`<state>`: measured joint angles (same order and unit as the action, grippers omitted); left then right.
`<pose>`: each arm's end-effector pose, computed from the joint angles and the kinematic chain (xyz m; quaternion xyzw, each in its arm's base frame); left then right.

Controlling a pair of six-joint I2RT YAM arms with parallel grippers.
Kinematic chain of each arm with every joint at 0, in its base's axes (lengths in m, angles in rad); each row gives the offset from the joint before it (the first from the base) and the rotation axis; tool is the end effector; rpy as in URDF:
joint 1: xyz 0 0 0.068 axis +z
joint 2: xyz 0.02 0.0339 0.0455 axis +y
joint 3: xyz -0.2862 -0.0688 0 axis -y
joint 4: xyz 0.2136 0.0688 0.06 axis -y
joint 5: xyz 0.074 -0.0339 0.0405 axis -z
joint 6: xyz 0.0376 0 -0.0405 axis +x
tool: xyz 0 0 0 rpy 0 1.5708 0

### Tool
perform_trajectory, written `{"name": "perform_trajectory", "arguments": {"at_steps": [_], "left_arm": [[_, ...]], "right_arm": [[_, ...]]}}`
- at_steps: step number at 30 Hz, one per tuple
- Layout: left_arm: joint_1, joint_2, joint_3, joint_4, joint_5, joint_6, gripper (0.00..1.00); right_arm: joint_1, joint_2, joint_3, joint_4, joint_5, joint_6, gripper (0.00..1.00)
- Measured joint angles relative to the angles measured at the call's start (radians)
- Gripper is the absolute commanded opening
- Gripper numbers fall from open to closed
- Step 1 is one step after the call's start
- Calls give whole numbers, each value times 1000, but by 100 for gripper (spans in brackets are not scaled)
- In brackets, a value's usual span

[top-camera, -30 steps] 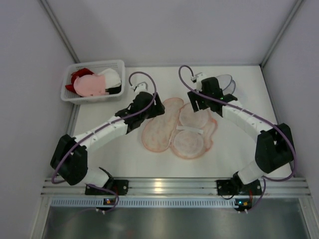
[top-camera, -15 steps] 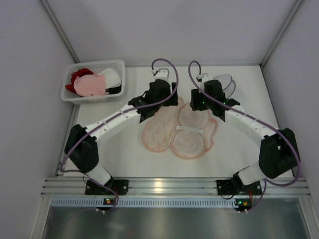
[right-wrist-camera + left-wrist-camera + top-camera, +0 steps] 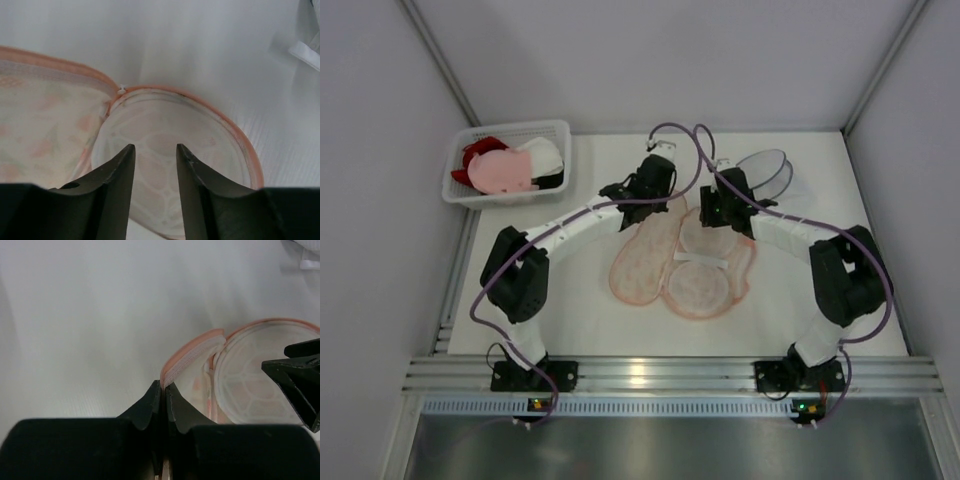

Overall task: Place the bra in the laundry bag and zip it closed
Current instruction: Open the laundry bag at the center of the board.

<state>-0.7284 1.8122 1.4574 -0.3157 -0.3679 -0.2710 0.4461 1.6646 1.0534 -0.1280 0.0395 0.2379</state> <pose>0.3038 -0.2529 0.3057 0.1232 0.8802 -0.0604 0.4544 0.3061 0.1448 0.2498 -0.0871 0.9105 0.1184 0.3865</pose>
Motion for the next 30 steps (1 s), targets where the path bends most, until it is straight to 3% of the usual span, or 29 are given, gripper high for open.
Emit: {"name": "perform_trajectory", "arguments": {"at_steps": [2,4,14,20,30], "left_arm": [[12,19,14,0,19,-37,0],[34,32,16,-2,51,-83,0],[195,43,-9,-4,176,-247,0],[226,43,-34,6,235,-254,0],[346,43,-201,51,317,-213,0]], "right_arm": [[0,37,0,20,18,7,29],[0,72,0,32,35,14,23],[0,157,0,63,87,17,18],[0,176,0,94,101,18,16],[-4,179,0,109,106,28,15]]}}
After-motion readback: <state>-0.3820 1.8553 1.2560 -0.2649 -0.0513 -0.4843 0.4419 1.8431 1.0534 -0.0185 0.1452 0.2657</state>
